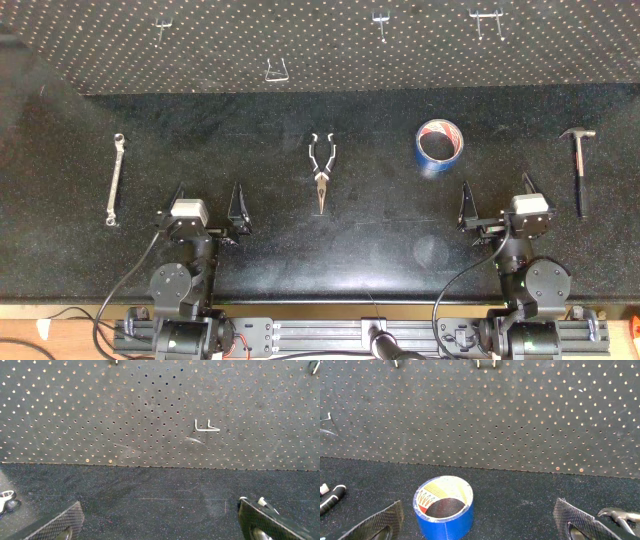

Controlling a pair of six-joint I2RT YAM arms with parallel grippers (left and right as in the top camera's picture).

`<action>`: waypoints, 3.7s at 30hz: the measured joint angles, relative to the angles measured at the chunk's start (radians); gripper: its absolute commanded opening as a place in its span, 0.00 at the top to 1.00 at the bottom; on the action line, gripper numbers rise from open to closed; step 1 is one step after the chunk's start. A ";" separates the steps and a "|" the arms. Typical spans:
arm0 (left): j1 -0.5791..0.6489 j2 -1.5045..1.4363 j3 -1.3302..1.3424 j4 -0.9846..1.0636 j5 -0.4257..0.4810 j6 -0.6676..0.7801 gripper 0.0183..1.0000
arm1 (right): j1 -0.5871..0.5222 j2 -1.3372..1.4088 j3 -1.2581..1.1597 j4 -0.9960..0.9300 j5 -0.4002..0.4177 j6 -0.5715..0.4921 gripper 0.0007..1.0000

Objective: Place Tools Onto Pegboard

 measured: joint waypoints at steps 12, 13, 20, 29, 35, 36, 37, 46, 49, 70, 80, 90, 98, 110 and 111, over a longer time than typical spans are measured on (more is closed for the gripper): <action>0.000 0.000 0.000 0.000 0.000 0.000 0.01 | 0.000 0.000 0.000 0.000 0.000 0.000 0.02; 0.000 0.000 0.000 0.000 0.000 0.000 0.00 | 0.000 0.000 0.000 0.000 0.000 0.000 0.02; 0.000 0.000 0.000 0.000 0.000 0.000 0.00 | 0.000 0.000 0.000 0.000 0.000 0.000 0.02; 0.000 0.000 0.000 0.000 0.000 0.000 0.01 | 0.000 0.000 0.000 0.000 0.000 0.000 0.02; 0.000 0.000 0.000 0.000 0.000 0.000 0.01 | 0.000 0.000 0.000 0.000 0.000 0.000 0.02; 0.000 0.000 0.000 0.000 0.000 0.000 0.00 | 0.000 0.000 0.000 0.000 0.000 0.000 0.02; 0.000 0.000 0.000 0.000 0.000 0.000 0.00 | 0.000 0.000 0.000 0.000 0.000 0.000 0.02; 0.000 0.000 0.000 0.000 0.000 0.000 0.00 | 0.000 0.000 0.000 0.000 0.000 0.000 0.02; 0.000 0.000 0.000 0.000 0.000 0.000 0.00 | 0.000 0.000 0.000 0.000 0.000 0.000 0.02; 0.000 0.000 0.000 0.000 0.000 0.000 0.00 | 0.000 0.000 0.000 0.000 0.000 0.000 0.02; 0.000 0.000 0.000 0.000 0.000 0.000 0.00 | 0.000 0.000 0.000 0.000 0.000 0.000 0.02; 0.000 0.000 0.000 0.000 0.000 0.000 0.00 | 0.000 0.000 0.000 0.000 0.000 0.000 0.02; 0.000 0.025 0.001 -0.001 0.014 0.032 0.01 | 0.000 0.000 0.000 0.000 0.000 0.000 0.02; 0.221 0.938 0.848 -0.835 -0.350 0.333 0.01 | 0.000 -0.004 0.000 0.000 0.005 0.000 0.02; 0.267 1.033 0.908 -0.901 -0.350 0.348 0.01 | 0.000 -0.005 0.000 0.000 0.006 0.000 0.02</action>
